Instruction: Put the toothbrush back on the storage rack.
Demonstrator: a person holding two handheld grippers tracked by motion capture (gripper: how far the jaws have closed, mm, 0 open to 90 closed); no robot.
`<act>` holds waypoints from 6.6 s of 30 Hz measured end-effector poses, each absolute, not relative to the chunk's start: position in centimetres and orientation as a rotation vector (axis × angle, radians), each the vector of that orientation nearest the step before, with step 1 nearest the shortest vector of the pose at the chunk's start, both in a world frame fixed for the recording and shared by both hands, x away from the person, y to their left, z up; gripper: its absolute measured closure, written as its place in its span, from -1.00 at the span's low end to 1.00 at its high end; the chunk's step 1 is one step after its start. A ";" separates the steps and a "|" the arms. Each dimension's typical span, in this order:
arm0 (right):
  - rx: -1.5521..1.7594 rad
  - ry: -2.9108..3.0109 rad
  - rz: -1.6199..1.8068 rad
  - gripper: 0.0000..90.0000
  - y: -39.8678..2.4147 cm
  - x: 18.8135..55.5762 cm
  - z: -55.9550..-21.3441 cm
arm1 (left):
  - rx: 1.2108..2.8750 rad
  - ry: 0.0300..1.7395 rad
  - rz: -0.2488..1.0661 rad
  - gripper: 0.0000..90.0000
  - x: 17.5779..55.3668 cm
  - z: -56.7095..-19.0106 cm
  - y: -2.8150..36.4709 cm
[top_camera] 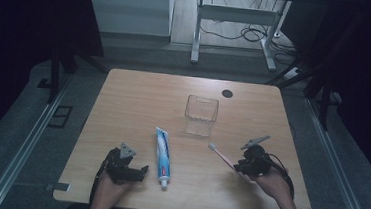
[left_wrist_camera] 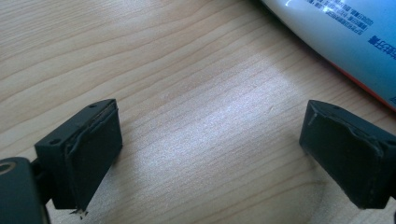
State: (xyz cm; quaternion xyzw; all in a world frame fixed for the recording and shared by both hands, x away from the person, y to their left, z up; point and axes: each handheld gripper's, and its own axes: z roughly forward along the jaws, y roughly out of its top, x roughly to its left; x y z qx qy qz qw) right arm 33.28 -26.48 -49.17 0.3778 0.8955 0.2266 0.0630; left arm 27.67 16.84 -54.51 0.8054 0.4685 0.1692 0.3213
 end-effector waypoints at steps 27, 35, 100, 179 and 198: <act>1.052 2.855 0.305 0.64 -21.7 36.5 -49.3 | 2.117 1.230 0.444 -0.87 27.7 -54.5 16.8; 1.049 2.872 0.217 0.68 -20.6 37.2 -49.8 | 2.117 1.230 0.444 -0.87 27.7 -54.5 16.8; 1.082 2.730 0.681 0.73 -23.2 36.6 -39.5 | 2.113 1.230 0.447 -0.87 27.7 -54.5 16.8; 1.128 2.414 1.147 0.74 -14.3 45.9 -37.9 | 2.128 1.218 0.450 -0.87 27.7 -54.5 16.9; 1.154 2.360 1.133 0.73 -13.7 47.9 -39.8 | 2.127 1.224 0.445 -0.88 27.7 -54.5 16.9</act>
